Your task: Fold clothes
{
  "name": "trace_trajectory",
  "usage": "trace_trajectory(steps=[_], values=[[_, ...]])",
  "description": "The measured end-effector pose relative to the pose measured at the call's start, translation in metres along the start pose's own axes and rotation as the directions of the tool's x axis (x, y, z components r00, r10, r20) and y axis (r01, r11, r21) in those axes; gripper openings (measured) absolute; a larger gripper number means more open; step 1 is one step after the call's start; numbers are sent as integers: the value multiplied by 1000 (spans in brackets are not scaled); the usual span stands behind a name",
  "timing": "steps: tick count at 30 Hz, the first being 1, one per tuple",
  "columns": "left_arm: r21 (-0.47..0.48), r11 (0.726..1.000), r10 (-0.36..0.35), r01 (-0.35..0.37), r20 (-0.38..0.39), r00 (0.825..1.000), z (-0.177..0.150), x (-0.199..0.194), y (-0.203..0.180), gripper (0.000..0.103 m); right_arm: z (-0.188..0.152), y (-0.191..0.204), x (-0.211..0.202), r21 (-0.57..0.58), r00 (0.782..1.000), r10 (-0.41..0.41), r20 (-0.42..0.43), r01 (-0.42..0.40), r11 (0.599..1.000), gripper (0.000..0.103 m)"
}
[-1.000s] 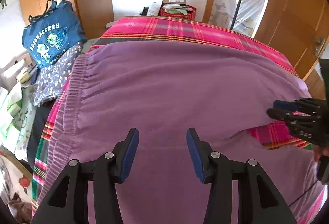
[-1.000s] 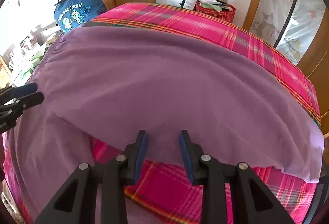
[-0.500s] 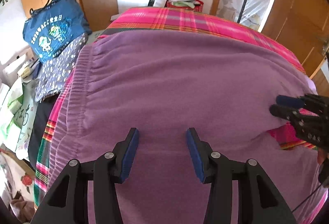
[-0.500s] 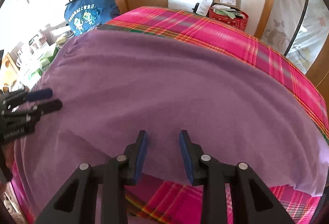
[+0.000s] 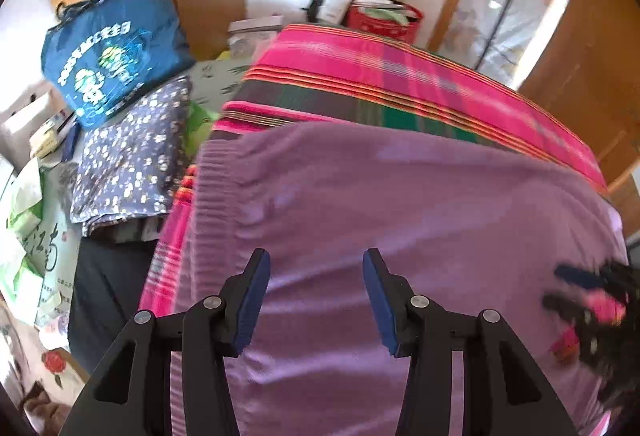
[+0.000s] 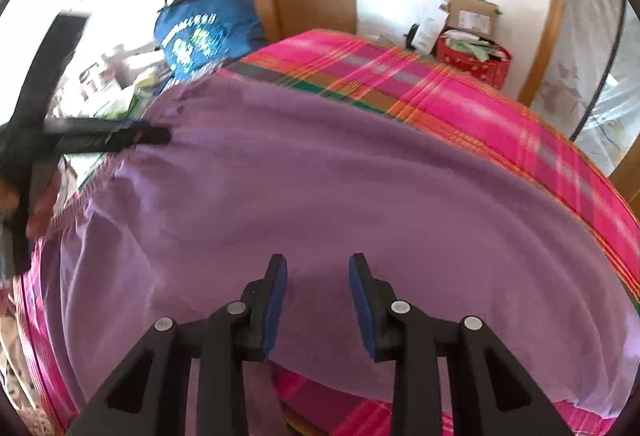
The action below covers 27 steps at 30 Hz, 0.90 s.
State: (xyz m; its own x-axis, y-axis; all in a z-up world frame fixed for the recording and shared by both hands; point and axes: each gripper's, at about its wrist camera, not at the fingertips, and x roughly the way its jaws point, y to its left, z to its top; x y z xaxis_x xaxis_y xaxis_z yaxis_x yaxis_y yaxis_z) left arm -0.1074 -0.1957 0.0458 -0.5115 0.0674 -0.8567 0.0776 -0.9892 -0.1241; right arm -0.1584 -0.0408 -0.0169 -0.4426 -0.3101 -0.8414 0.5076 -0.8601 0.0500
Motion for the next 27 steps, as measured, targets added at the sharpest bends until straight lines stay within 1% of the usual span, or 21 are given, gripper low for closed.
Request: trace_trajectory(steps=[5, 7, 15, 20, 24, 27], values=[[-36, 999, -26, 26, -8, 1000, 16, 17, 5, 50, -9, 10, 6, -35, 1000, 9, -26, -10, 999, 34], [-50, 998, -42, 41, -27, 999, 25, 27, 6, 50, -10, 11, 6, -43, 1000, 5, -23, -6, 999, 34], [-6, 1000, 6, -6, -41, 999, 52, 46, 4, 50, -9, 15, 9, -47, 1000, 13, -19, -13, 999, 34], [35, 998, 61, -60, -16, 998, 58, 52, -2, 50, -9, 16, 10, -57, 1000, 10, -20, -11, 998, 34], [6, 999, 49, -49, 2, 999, 64, 55, 4, 50, -10, 18, 10, -58, 1000, 10, -23, -11, 998, 34], [4, 999, 44, -44, 3, 999, 65, 55, 5, 50, -10, 17, 12, -52, 1000, 13, -25, -14, 999, 34]])
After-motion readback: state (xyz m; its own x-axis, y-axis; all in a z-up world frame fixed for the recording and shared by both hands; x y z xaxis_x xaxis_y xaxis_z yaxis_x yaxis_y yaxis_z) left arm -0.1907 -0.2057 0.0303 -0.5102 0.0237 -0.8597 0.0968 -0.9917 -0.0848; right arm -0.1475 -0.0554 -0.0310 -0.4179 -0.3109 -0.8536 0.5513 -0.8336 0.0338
